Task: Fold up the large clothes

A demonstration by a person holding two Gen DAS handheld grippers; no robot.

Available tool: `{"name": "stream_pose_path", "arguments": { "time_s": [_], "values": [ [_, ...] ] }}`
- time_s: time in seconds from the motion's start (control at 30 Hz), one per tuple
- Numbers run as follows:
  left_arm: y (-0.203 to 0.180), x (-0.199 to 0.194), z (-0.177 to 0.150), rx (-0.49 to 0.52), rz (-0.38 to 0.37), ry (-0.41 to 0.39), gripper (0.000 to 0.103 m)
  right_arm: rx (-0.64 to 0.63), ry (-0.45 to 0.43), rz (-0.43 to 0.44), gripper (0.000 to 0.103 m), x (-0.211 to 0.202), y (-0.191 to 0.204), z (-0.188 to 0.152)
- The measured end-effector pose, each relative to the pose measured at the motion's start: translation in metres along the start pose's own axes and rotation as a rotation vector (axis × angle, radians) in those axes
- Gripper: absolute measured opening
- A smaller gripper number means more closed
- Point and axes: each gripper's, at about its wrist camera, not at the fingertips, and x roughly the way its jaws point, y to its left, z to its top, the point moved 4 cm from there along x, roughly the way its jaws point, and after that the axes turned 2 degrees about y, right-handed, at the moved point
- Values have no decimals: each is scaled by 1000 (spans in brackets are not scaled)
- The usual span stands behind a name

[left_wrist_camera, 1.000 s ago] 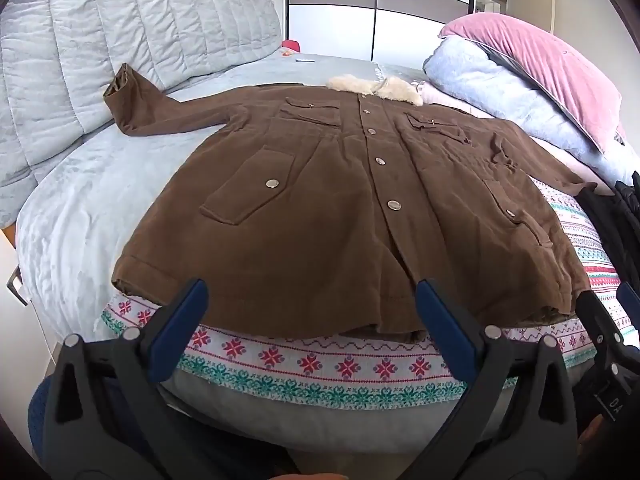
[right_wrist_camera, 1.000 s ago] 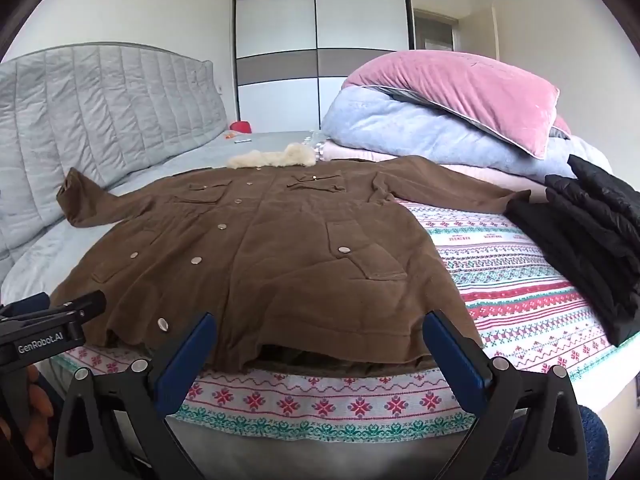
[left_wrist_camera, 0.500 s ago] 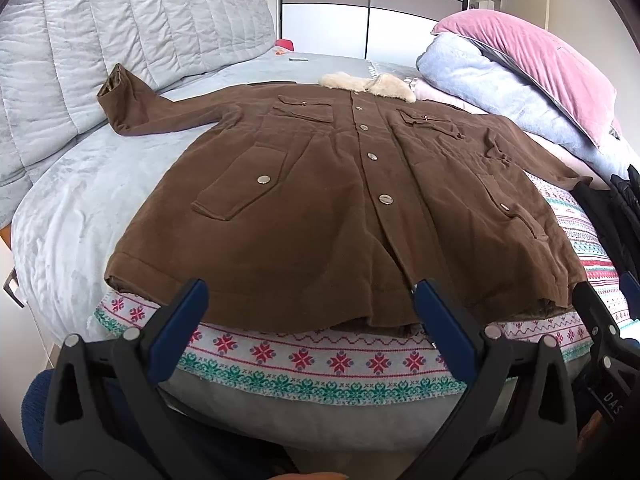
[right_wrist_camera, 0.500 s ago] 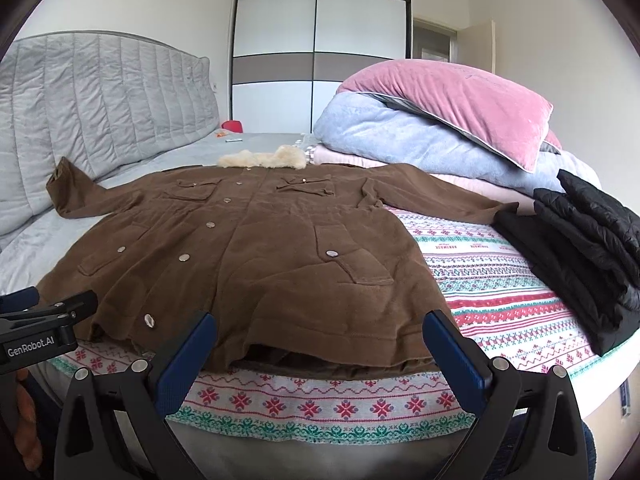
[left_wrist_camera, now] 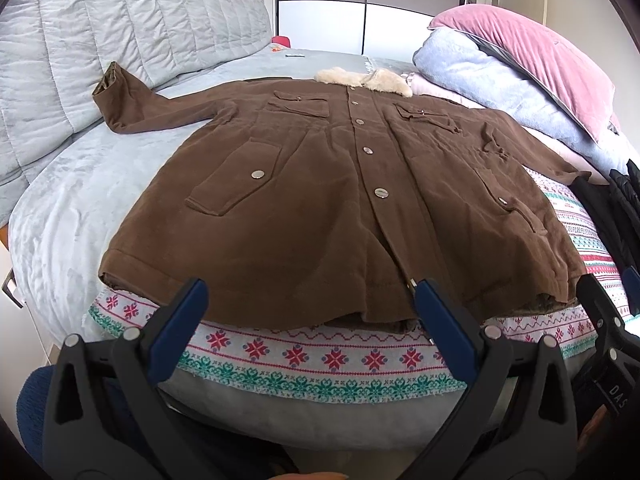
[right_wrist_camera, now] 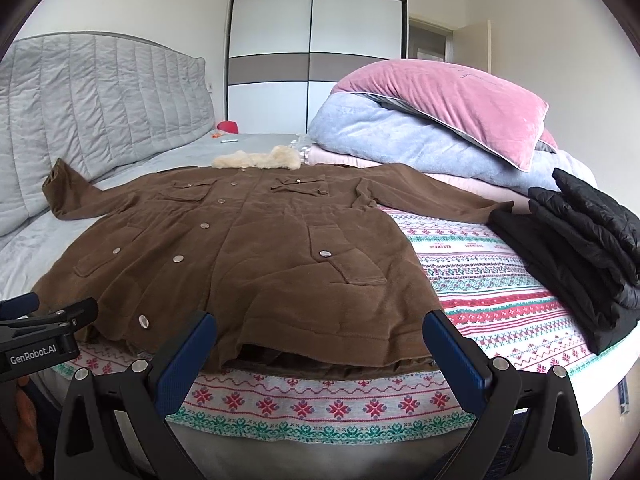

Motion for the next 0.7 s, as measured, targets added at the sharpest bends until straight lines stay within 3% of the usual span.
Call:
{"name": "stream_pose_path", "arguments": {
  "time_s": [0.37, 0.7],
  "values": [
    [-6, -1, 1, -3, -7, -55, 103, 0, -10, -12, 103, -1, 0, 0],
    [-8, 1, -2, 15, 7, -26, 103, 21, 12, -8, 103, 3, -7, 0]
  ]
}}
